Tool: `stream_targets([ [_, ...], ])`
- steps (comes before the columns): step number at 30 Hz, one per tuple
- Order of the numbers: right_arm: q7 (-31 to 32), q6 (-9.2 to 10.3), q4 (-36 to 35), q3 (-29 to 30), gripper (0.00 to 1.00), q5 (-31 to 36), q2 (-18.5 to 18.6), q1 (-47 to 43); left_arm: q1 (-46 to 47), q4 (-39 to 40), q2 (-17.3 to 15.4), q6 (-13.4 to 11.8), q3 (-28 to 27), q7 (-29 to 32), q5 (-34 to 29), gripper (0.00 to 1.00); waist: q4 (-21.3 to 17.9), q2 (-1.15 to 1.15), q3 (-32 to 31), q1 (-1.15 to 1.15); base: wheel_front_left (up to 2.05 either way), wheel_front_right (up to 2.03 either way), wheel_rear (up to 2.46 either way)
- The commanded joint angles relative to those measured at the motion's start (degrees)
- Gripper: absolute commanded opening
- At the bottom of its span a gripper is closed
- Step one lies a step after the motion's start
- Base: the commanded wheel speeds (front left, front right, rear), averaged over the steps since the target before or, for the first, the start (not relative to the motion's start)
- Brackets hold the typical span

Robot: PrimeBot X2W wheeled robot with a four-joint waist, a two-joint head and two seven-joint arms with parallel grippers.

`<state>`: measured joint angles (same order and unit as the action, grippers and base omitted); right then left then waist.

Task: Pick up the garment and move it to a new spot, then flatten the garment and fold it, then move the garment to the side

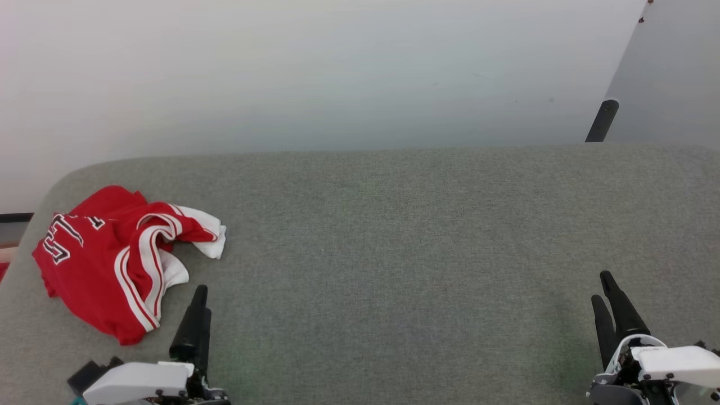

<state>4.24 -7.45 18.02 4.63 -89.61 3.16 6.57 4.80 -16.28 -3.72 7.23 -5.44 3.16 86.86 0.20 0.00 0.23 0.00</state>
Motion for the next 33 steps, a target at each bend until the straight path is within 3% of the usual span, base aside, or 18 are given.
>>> stream_targets([
  [1, -0.8, -0.02, -0.5, -1.0, 1.0, 1.7, 0.9, 2.4, 2.1, 0.7, -0.8, -0.3, 0.4, -0.7, -2.7, 1.0, 0.1, 0.0, 0.0, 0.0, 0.0, 0.0, 0.0],
  [18, -5.9, -0.02, 3.1, -6.9, 1.0, 18.4, 4.4, 7.0, 3.0, 1.6, -2.9, -2.3, 1.6, -4.9, -25.1, 1.0, 0.2, 0.0, 0.1, 0.0, 0.0, 0.0, 0.0],
  [33, -9.0, -0.03, 5.8, -9.7, 1.0, 39.4, 6.2, 9.9, 3.7, 1.4, -5.1, -3.4, 3.6, -7.9, -41.2, 1.0, 0.4, 0.0, 0.0, 0.0, 0.0, 0.0, 0.0],
])
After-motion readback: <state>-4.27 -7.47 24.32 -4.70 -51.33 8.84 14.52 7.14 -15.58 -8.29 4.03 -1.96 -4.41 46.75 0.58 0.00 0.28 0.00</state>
